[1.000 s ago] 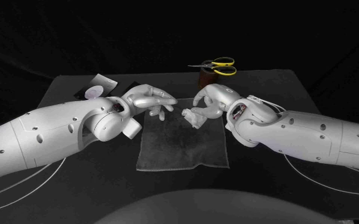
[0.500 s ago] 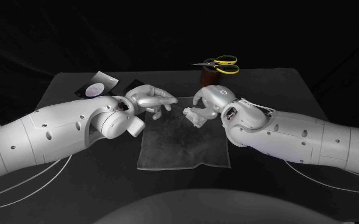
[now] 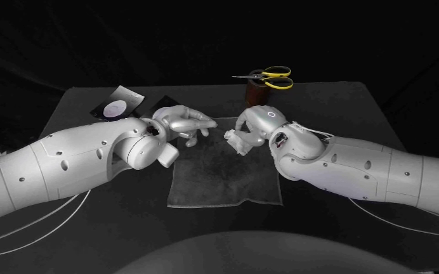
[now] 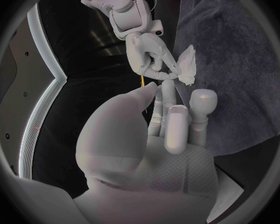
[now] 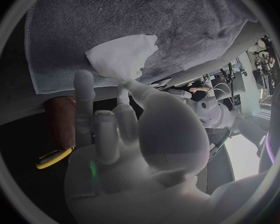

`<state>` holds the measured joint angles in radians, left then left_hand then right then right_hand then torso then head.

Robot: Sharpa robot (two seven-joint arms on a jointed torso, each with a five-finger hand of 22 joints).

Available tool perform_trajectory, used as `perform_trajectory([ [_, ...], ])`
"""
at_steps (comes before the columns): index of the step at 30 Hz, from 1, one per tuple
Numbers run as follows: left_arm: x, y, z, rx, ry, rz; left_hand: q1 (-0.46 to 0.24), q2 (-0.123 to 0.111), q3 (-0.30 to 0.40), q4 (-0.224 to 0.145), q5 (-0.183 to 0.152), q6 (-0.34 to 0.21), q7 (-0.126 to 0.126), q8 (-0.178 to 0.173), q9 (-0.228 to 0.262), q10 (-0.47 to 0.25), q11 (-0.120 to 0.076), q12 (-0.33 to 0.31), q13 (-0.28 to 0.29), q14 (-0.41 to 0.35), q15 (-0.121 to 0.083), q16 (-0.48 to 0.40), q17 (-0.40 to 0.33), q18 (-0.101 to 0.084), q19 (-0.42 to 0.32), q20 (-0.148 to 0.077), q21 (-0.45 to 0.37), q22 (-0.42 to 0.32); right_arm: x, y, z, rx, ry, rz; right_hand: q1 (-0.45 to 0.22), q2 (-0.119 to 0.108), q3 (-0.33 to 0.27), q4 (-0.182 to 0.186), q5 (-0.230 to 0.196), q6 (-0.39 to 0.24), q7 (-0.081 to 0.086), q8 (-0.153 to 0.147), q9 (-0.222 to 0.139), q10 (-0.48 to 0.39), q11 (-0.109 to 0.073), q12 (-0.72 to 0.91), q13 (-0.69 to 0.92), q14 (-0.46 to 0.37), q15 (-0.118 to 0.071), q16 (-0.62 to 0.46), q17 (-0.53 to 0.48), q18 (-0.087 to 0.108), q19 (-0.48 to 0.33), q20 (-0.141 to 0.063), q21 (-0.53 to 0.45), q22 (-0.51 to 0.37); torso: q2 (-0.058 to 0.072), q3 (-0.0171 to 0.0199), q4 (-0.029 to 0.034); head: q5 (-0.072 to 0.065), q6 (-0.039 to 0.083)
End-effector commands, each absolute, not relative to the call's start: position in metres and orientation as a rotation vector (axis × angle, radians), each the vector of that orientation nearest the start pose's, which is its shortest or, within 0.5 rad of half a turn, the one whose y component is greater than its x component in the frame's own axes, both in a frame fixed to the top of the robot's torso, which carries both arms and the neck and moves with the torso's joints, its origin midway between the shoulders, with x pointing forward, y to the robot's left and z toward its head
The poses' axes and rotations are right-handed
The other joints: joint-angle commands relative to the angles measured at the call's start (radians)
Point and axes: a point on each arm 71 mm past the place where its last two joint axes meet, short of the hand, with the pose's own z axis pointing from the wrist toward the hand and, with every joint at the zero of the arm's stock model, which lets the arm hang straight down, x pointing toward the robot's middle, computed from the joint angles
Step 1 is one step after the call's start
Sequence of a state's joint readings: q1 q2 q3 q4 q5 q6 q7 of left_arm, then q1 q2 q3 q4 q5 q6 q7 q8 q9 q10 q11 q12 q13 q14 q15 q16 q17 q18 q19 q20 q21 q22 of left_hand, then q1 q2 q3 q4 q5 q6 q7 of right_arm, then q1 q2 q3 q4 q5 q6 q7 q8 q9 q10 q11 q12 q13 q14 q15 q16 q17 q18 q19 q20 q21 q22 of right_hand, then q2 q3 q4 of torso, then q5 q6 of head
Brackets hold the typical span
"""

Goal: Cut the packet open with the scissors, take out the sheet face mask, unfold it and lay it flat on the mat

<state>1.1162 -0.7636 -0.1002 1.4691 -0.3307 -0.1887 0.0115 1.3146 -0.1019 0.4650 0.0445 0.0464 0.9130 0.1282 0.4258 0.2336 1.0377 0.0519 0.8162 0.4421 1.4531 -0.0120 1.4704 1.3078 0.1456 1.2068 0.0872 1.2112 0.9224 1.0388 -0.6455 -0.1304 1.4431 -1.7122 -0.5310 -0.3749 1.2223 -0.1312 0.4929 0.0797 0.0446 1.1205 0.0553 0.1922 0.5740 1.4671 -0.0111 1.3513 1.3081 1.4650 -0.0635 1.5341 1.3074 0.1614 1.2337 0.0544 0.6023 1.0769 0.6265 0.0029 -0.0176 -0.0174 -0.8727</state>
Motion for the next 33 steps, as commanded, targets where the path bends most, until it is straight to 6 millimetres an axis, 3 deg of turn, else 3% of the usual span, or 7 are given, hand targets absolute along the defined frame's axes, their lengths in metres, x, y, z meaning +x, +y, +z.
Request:
perform_trajectory([
  [1, 0.4610, 0.1744, -0.2651, -0.965, 2.043, -1.242, 0.005, -0.009, -0.002, 0.008, 0.002, -0.006, 0.001, 0.007, 0.001, -0.011, -0.001, 0.006, 0.003, 0.005, 0.000, 0.002, 0.002, -0.018, 0.007, -0.001, 0.005, 0.002, 0.4471, -0.1321, -0.2780, -0.178, 1.627, 0.534, 0.020, 0.007, 0.013, -0.001, 0.004, 0.014, -0.003, 0.006, 0.000, 0.071, -0.011, 0.028, 0.164, 0.095, -0.010, 0.011, 0.211, 0.003, 0.012, -0.002, 0.019, 0.010, 0.000, 0.0008, -0.0004, 0.001, 0.000],
  [6, 0.4611, 0.1745, -0.2660, -0.968, 2.052, -1.235, 0.004, -0.009, -0.002, 0.010, 0.002, -0.007, 0.001, 0.007, 0.001, -0.012, 0.000, 0.008, 0.004, 0.005, 0.000, 0.003, 0.002, -0.018, 0.007, -0.001, 0.006, 0.002, 0.4454, -0.1312, -0.2789, -0.176, 1.647, 0.562, 0.036, 0.013, 0.030, -0.012, 0.004, 0.023, -0.009, 0.011, 0.001, 0.077, -0.016, 0.057, 0.179, 0.098, -0.015, 0.019, 0.227, 0.000, 0.021, -0.005, 0.034, 0.020, 0.000, 0.0008, -0.0007, 0.000, 0.000],
  [13, 0.4612, 0.1745, -0.2668, -0.970, 2.063, -1.229, 0.002, -0.009, -0.001, 0.014, 0.002, -0.008, 0.001, 0.008, 0.002, -0.015, 0.000, 0.011, 0.006, 0.004, 0.001, 0.002, 0.000, -0.018, 0.006, -0.001, 0.007, 0.003, 0.4456, -0.1331, -0.2805, -0.168, 1.669, 0.563, 0.003, -0.002, 0.018, 0.007, 0.004, 0.028, -0.007, 0.012, 0.000, 0.077, -0.015, 0.049, 0.175, 0.097, -0.014, 0.017, 0.223, 0.000, 0.019, -0.006, 0.026, 0.019, 0.000, 0.0005, -0.0004, -0.001, 0.000],
  [16, 0.4611, 0.1746, -0.2670, -0.971, 2.066, -1.227, 0.002, -0.008, -0.001, 0.016, 0.002, -0.008, 0.001, 0.009, 0.002, -0.016, 0.000, 0.012, 0.007, 0.004, 0.001, 0.003, 0.001, -0.019, 0.007, -0.001, 0.008, 0.005, 0.4460, -0.1347, -0.2810, -0.160, 1.675, 0.557, -0.016, -0.017, 0.005, 0.018, 0.004, 0.025, -0.004, 0.010, -0.002, 0.073, -0.012, 0.029, 0.165, 0.095, -0.013, 0.012, 0.213, 0.002, 0.015, -0.006, 0.013, 0.013, 0.001, 0.0003, -0.0002, 0.000, 0.000],
  [19, 0.4612, 0.1750, -0.2673, -0.973, 2.069, -1.224, 0.002, -0.008, -0.001, 0.016, 0.002, -0.008, 0.001, 0.009, 0.002, -0.016, 0.000, 0.012, 0.007, 0.004, 0.001, 0.003, 0.001, -0.019, 0.007, -0.001, 0.008, 0.005, 0.4465, -0.1359, -0.2816, -0.154, 1.681, 0.551, -0.074, -0.051, -0.040, 0.061, 0.004, 0.011, 0.009, -0.002, -0.010, 0.060, -0.001, -0.025, 0.139, 0.087, -0.003, -0.005, 0.180, 0.007, -0.003, -0.004, -0.030, -0.006, 0.001, 0.0007, -0.0009, 0.001, 0.000],
  [21, 0.4613, 0.1751, -0.2674, -0.973, 2.070, -1.223, 0.001, -0.009, -0.001, 0.017, 0.002, -0.009, 0.002, 0.009, 0.002, -0.016, 0.000, 0.013, 0.008, 0.004, 0.001, 0.003, 0.001, -0.019, 0.006, -0.001, 0.008, 0.005, 0.4467, -0.1361, -0.2818, -0.151, 1.683, 0.549, -0.090, -0.058, -0.059, 0.081, 0.005, 0.008, 0.012, -0.005, -0.014, 0.058, 0.002, -0.034, 0.135, 0.085, 0.000, -0.007, 0.175, 0.008, -0.006, -0.002, -0.035, -0.008, 0.000, 0.0007, -0.0009, -0.001, 0.000],
  [33, 0.4613, 0.1751, -0.2680, -0.973, 2.079, -1.222, -0.001, -0.010, -0.001, 0.022, 0.002, -0.011, 0.002, 0.009, 0.003, -0.019, 0.001, 0.017, 0.010, 0.004, 0.001, 0.003, 0.002, -0.019, 0.005, -0.001, 0.009, 0.005, 0.4482, -0.1362, -0.2827, -0.153, 1.686, 0.537, -0.082, -0.067, -0.081, 0.097, 0.005, 0.003, 0.014, -0.010, -0.019, 0.053, 0.004, -0.048, 0.128, 0.082, 0.002, -0.012, 0.166, 0.010, -0.013, 0.001, -0.053, -0.015, 0.001, 0.0009, -0.0005, -0.003, 0.000],
])
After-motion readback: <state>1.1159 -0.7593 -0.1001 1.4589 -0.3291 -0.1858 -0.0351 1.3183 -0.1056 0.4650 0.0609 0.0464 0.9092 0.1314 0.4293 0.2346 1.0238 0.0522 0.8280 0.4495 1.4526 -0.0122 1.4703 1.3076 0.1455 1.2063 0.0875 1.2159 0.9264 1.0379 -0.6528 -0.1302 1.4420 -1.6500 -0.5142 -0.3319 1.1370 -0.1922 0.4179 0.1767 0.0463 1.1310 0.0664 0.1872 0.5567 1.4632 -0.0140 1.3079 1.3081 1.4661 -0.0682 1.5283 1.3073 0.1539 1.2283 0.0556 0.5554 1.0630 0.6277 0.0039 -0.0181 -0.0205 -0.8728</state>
